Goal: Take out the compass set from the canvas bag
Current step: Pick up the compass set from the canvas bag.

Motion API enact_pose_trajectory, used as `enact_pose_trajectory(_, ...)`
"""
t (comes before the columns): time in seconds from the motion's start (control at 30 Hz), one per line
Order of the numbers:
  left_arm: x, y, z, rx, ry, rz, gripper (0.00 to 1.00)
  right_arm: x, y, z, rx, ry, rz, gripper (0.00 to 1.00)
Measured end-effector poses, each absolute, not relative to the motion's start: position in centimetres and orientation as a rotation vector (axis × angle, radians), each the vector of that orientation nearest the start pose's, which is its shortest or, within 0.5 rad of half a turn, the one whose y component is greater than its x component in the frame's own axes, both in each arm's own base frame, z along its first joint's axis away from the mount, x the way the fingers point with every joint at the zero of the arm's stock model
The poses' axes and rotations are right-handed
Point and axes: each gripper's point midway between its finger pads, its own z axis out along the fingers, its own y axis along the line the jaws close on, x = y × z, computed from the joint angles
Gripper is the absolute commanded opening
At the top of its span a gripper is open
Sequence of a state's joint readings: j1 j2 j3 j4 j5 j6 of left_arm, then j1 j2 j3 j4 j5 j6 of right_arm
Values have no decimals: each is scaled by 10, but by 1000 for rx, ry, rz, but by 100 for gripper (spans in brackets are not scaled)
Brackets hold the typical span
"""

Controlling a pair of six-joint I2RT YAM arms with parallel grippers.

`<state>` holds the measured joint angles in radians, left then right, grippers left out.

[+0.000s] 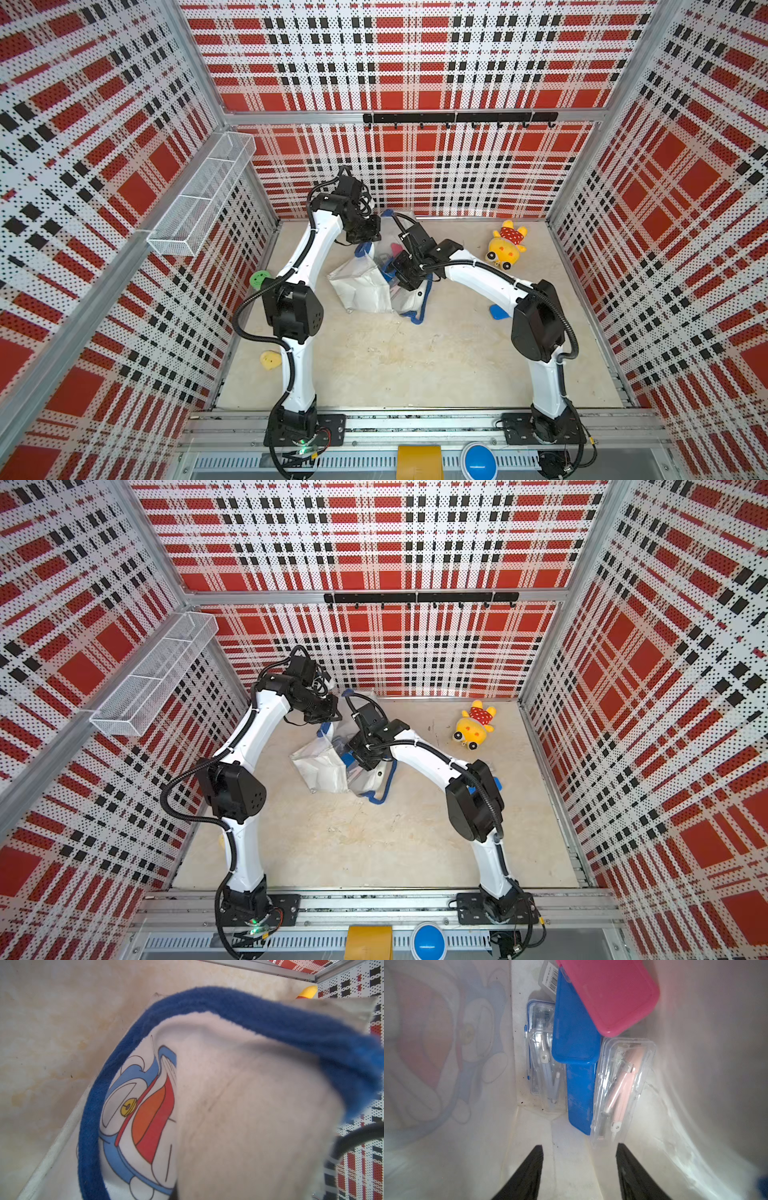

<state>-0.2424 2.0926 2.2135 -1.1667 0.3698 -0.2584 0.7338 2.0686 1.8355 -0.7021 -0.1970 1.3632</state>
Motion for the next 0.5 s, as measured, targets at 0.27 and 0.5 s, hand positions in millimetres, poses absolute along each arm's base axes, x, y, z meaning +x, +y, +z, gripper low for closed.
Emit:
enact_pose_trajectory(0.27,478,-180,229,106,2645,-678,0,378,386,132,873,2760,893,68)
enact_pose_trajectory(0.5,480,-180,228,102,2641,-689,0,377,390,101,909,2816,820,70)
